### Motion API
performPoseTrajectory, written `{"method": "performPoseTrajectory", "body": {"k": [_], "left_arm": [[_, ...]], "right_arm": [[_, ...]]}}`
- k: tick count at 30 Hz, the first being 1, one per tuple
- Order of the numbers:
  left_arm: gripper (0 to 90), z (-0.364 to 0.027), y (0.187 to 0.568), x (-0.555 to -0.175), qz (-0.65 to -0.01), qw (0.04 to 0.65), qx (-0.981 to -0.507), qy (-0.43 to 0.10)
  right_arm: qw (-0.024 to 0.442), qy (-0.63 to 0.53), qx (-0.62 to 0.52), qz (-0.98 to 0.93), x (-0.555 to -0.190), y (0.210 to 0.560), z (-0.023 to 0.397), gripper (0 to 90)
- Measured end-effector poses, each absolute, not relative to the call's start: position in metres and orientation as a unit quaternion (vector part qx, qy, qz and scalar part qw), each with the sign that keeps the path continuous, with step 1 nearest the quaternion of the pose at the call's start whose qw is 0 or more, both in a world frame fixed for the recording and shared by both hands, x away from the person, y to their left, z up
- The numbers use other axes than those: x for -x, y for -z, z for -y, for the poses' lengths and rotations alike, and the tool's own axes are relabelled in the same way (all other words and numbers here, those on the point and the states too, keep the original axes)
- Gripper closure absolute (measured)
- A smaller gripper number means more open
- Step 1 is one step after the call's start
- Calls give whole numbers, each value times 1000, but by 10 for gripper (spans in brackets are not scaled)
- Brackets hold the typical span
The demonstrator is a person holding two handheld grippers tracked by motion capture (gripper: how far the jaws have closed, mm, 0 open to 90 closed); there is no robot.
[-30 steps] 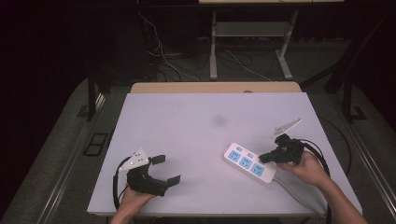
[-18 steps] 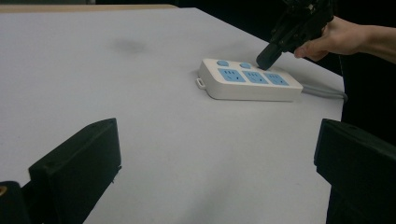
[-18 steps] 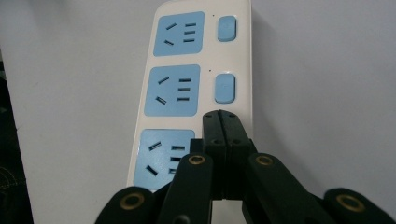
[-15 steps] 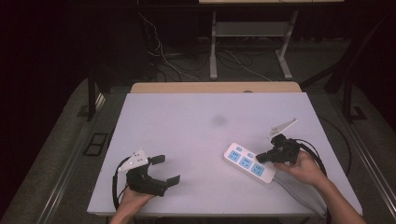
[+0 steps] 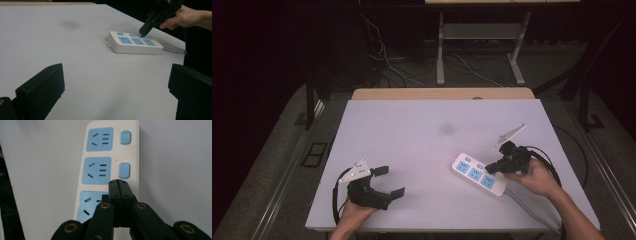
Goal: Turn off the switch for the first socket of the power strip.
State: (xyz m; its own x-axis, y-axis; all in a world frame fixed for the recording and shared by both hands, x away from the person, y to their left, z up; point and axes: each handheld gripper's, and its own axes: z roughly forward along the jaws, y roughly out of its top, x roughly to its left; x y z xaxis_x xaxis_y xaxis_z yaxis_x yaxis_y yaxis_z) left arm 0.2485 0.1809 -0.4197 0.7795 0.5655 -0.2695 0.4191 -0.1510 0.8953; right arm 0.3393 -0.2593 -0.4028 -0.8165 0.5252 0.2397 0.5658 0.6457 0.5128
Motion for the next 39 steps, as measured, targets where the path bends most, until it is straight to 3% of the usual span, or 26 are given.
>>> {"method": "performPoseTrajectory", "body": {"k": [25, 30, 32, 39], "left_arm": [[0, -181, 418, -247, -325, 571, -751, -65], [0, -182, 418, -247, -326, 572, -750, -66], [0, -182, 418, -247, -326, 572, -750, -67], [0, -182, 417, -247, -327, 575, -747, -66]], "right_arm": [[-4, 346, 336, 876, -326, 368, 293, 897], [-10, 364, 358, 860, -321, 367, 302, 761], [-16, 376, 375, 847, -316, 368, 307, 653], [-36, 393, 410, 823, -306, 370, 317, 479]]}}
